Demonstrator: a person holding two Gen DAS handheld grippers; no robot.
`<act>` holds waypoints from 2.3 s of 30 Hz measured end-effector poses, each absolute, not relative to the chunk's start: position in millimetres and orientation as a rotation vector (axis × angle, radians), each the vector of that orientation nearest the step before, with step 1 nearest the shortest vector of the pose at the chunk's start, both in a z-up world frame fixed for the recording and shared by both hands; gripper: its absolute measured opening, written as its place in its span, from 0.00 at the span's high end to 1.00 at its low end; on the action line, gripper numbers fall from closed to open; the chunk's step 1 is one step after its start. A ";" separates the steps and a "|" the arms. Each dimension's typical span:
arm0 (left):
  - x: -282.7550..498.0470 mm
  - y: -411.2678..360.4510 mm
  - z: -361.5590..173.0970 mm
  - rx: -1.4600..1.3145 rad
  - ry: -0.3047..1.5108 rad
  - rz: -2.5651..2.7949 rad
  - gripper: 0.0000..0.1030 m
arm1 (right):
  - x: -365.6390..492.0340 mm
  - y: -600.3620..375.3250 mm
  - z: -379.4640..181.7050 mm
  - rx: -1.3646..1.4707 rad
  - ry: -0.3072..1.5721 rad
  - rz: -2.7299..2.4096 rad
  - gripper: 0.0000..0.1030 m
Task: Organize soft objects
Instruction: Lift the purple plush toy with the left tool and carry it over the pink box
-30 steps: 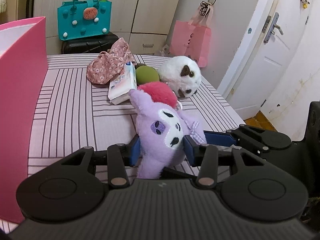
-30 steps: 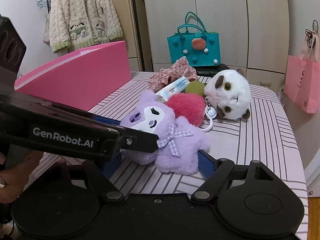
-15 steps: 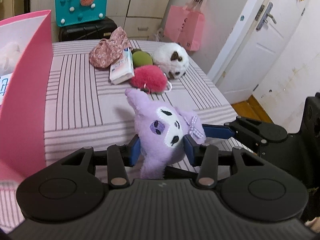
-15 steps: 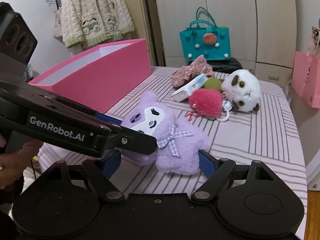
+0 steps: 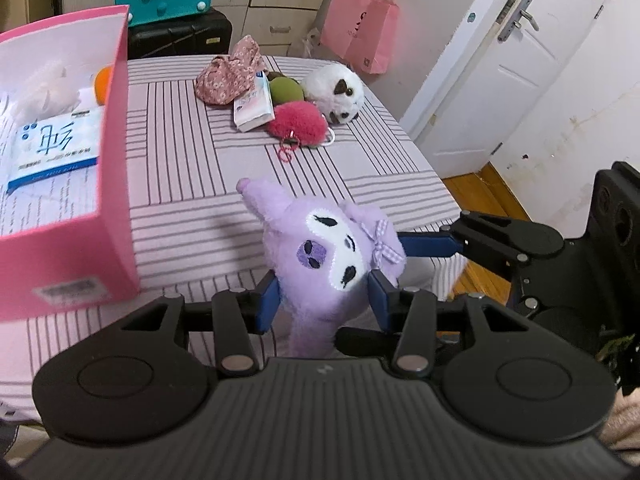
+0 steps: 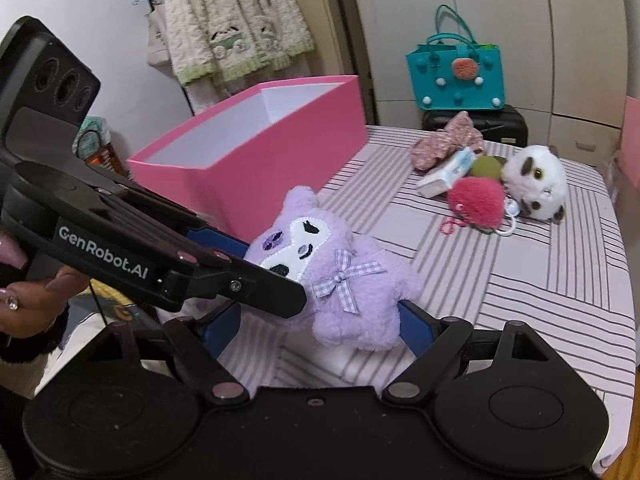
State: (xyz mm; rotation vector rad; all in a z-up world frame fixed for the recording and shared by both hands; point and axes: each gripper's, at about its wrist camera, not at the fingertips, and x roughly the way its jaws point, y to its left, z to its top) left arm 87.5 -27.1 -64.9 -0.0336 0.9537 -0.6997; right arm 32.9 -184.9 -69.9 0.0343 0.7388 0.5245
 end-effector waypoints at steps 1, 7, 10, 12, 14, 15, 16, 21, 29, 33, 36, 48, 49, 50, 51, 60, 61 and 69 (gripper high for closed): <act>85.6 -23.9 -63.2 -0.035 0.961 -0.701 0.56 | 30.5 -182.4 -67.1 0.030 0.740 0.530 0.14; 72.1 -7.0 -50.0 -0.035 0.980 -0.711 0.56 | 16.2 -165.3 -47.1 -0.014 0.729 0.560 0.13; 63.6 2.2 -39.7 -0.034 0.966 -0.709 0.56 | 10.6 -157.6 -37.0 -0.030 0.716 0.577 0.13; 57.7 9.2 -31.5 -0.032 0.948 -0.706 0.56 | 7.1 -151.6 -29.7 -0.041 0.706 0.592 0.13; 52.4 16.9 -23.8 -0.026 0.927 -0.701 0.56 | 4.4 -146.3 -23.3 -0.053 0.695 0.607 0.13; 50.1 20.3 -20.1 -0.024 0.918 -0.698 0.56 | 3.0 -142.7 -19.0 -0.060 0.687 0.616 0.13; 48.2 23.9 -16.5 -0.022 0.909 -0.695 0.56 | 2.5 -139.7 -16.1 -0.065 0.680 0.622 0.13; 42.0 43.5 1.8 -0.011 0.857 -0.671 0.56 | 3.1 -122.8 2.5 -0.094 0.644 0.656 0.13; 48.4 73.1 24.0 -0.011 0.774 -0.627 0.56 | 22.3 -94.3 24.4 -0.133 0.587 0.696 0.13; 62.4 87.1 30.8 -0.019 0.744 -0.599 0.56 | 38.1 -81.3 30.9 -0.147 0.548 0.712 0.13; 77.9 97.2 34.7 -0.038 0.734 -0.580 0.56 | 56.1 -75.3 36.8 -0.141 0.522 0.720 0.13; 154.3 131.1 41.0 -0.127 0.679 -0.512 0.56 | 142.0 -44.6 46.1 -0.169 0.495 0.724 0.14; 162.4 132.9 38.2 -0.141 0.684 -0.504 0.56 | 151.7 -41.1 43.9 -0.171 0.501 0.720 0.14; 173.2 135.9 34.7 -0.159 0.695 -0.496 0.56 | 159.7 -38.0 42.2 -0.173 0.509 0.718 0.15; 183.5 139.2 30.9 -0.183 0.708 -0.487 0.56 | 168.6 -34.4 38.7 -0.179 0.521 0.715 0.19; 270.2 151.6 -24.5 -0.324 0.895 -0.403 0.55 | 230.7 -17.2 -4.4 -0.186 0.631 0.651 0.34; 276.1 151.9 -29.5 -0.330 0.911 -0.399 0.55 | 235.7 -16.4 -7.8 -0.186 0.645 0.644 0.34; 319.6 142.1 -56.1 -0.336 1.003 -0.338 0.55 | 271.4 -8.0 -30.1 -0.217 0.735 0.576 0.37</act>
